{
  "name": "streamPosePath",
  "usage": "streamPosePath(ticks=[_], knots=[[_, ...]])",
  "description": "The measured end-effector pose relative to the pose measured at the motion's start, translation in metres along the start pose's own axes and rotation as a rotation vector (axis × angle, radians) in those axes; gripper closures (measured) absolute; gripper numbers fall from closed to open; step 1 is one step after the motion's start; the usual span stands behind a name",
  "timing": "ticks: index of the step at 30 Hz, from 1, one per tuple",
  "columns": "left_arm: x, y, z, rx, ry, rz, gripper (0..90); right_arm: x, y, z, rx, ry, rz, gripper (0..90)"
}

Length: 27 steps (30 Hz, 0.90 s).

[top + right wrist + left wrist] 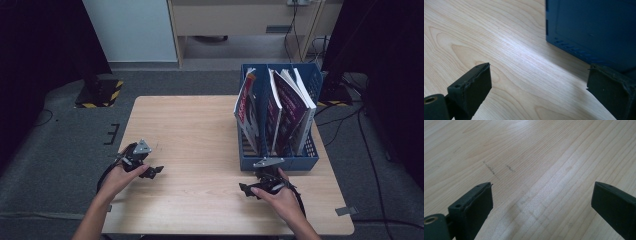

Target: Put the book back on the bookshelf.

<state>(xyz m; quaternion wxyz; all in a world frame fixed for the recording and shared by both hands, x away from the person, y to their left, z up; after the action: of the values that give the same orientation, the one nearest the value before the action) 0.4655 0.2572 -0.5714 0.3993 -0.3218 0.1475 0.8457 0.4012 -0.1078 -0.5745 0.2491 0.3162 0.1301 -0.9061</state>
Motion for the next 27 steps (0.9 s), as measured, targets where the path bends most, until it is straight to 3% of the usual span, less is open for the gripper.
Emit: streamPosePath(ticks=[10, 11, 27], knots=[[0.004, -0.001, -0.001, -0.001, -0.01, 0.002, 3.5, -0.003, -0.011, -0.009, -0.006, 0.008, -0.002, 6.2], [0.005, -0.001, -0.002, 0.0, -0.015, 0.001, 3.5, -0.003, -0.013, -0.011, -0.003, 0.011, 0.02, 6.1], [0.013, -0.002, -0.007, -0.005, -0.036, 0.013, 3.5, -0.003, -0.021, -0.021, 0.003, -0.008, 0.007, 6.3]])
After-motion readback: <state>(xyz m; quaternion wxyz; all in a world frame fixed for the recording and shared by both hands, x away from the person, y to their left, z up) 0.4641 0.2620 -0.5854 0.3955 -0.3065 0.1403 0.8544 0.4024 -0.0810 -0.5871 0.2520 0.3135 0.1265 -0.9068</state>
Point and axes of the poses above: each handheld gripper's, and its own axes: z roughly backward along the jaws, x roughly out of its underside, y roughly to its right, the point moved 9 cm from there along -z, roughly forward along the jaws, and after that the axes turned 6 degrees about x, right-handed, at the moved point
